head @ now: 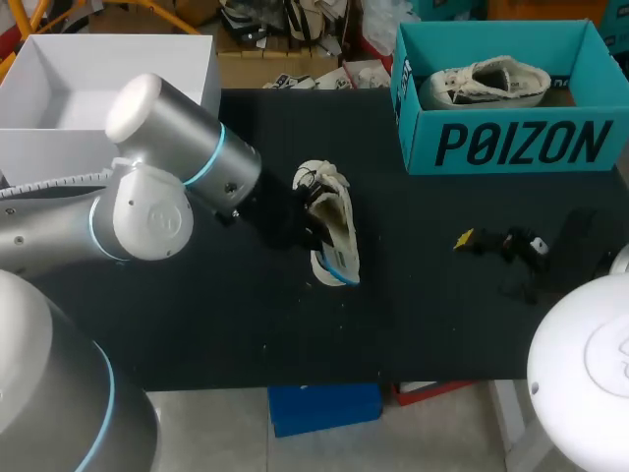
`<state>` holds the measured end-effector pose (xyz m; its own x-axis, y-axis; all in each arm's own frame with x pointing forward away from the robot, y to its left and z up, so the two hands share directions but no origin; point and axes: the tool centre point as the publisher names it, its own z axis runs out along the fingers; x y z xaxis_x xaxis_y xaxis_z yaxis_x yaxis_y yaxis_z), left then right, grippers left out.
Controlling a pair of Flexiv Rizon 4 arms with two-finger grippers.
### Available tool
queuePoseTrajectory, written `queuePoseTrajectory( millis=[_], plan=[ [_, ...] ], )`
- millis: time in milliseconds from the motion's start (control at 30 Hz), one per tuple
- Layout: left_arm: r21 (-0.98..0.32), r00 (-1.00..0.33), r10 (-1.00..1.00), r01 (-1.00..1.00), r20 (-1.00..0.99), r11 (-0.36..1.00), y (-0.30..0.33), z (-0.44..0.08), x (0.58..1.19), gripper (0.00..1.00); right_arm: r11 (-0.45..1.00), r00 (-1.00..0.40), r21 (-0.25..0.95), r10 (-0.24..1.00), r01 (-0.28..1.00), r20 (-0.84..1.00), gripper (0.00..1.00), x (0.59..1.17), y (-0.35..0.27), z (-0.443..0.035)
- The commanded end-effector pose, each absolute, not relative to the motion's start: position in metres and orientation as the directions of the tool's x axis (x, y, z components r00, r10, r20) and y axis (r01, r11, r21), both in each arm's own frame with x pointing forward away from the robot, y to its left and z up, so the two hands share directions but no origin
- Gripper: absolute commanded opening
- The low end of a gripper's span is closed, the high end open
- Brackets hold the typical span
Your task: Take the shoe out of the shoebox, open the shoe tongue, remove and reinsert the insole, then place the shoe into the shoebox
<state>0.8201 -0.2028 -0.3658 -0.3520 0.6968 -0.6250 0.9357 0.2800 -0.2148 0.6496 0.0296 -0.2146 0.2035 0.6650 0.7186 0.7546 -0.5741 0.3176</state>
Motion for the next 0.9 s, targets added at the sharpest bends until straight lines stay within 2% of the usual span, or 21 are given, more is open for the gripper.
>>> queuePoseTrajectory(
  millis=[33, 900],
  plan=[
    [-0.201, -0.341, 0.704, 0.939, -0.623, 0.278, -0.2, -0.365, 0.82, 0.0, -0.519, 0.204, 0.234, 0.653, 0.822, 0.729, 1.0, 0.648, 0.024, -0.217],
    [-0.16, -0.345, 0.691, 0.934, -0.635, 0.319, -0.202, -0.369, 0.852, 0.0, -0.519, 0.204, 0.234, 0.653, 0.822, 0.729, 1.0, 0.648, 0.024, -0.217]
  ],
)
